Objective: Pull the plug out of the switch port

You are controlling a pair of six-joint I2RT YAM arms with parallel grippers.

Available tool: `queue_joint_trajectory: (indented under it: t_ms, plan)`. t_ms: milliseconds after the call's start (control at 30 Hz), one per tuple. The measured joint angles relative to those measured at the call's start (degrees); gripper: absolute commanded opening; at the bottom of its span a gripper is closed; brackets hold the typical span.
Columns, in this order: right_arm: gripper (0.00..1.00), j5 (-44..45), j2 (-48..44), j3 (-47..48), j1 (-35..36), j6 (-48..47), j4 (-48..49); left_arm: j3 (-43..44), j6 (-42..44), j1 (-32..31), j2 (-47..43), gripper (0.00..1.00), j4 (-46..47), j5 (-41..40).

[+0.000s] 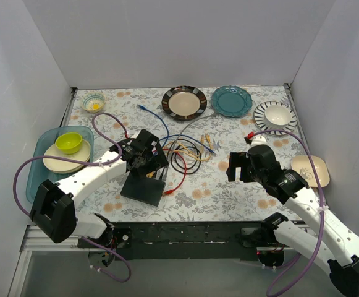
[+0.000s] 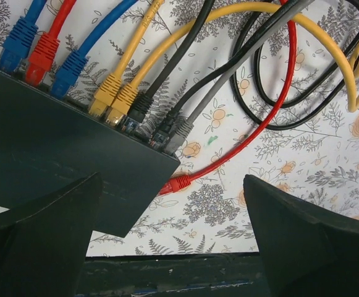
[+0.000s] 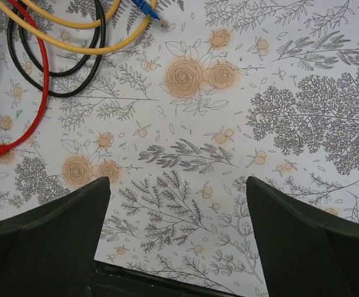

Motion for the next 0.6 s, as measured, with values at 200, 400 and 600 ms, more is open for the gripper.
queue_joint_trajectory:
  t_ms: [200,400,600]
  plan:
    - [0.95,-2.3,1.3,0.0,0.0,-0.9,0.5,0.2,-1.1,0.7,0.0,0.98,-2.6,-3.7]
    - [0.93,-6.9,2.5,-0.8,0.0,-1.0,3.4,-0.9,-3.5,8.4,-0.7,0.98,-6.6,-5.3]
    - [0.87,-12.4,7.3,-1.0,0.0,-0.9,7.4,-6.8,-6.3,17.0,-6.9,0.98,-9.2,-3.9]
